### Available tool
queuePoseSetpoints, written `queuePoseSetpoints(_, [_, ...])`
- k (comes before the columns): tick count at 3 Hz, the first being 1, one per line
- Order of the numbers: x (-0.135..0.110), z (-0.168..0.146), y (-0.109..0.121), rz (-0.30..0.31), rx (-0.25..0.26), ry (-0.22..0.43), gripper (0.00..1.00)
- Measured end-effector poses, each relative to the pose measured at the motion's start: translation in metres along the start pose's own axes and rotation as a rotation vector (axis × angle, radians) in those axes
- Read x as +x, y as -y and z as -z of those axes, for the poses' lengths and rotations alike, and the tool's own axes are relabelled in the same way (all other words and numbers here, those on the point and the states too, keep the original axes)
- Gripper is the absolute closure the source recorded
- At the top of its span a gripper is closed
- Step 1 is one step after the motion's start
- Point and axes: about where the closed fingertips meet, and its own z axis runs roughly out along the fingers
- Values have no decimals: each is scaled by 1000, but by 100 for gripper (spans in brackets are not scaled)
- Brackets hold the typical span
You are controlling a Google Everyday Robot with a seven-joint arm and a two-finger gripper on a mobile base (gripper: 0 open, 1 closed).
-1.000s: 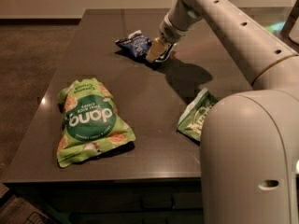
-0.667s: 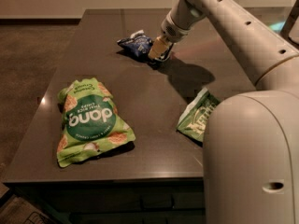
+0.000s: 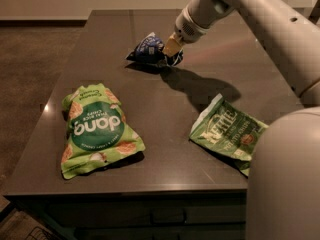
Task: Move blue chip bag near green rice chip bag
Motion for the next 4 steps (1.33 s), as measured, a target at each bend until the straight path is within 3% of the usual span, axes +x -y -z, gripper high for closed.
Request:
queuePoseSetpoints(1, [-7, 17, -41, 77, -77, 61, 100])
queuePoseSetpoints(3, [-7, 45, -122, 226, -303, 200, 100])
queuePoseSetpoints(4, [-1, 52, -149, 273, -373, 225, 81])
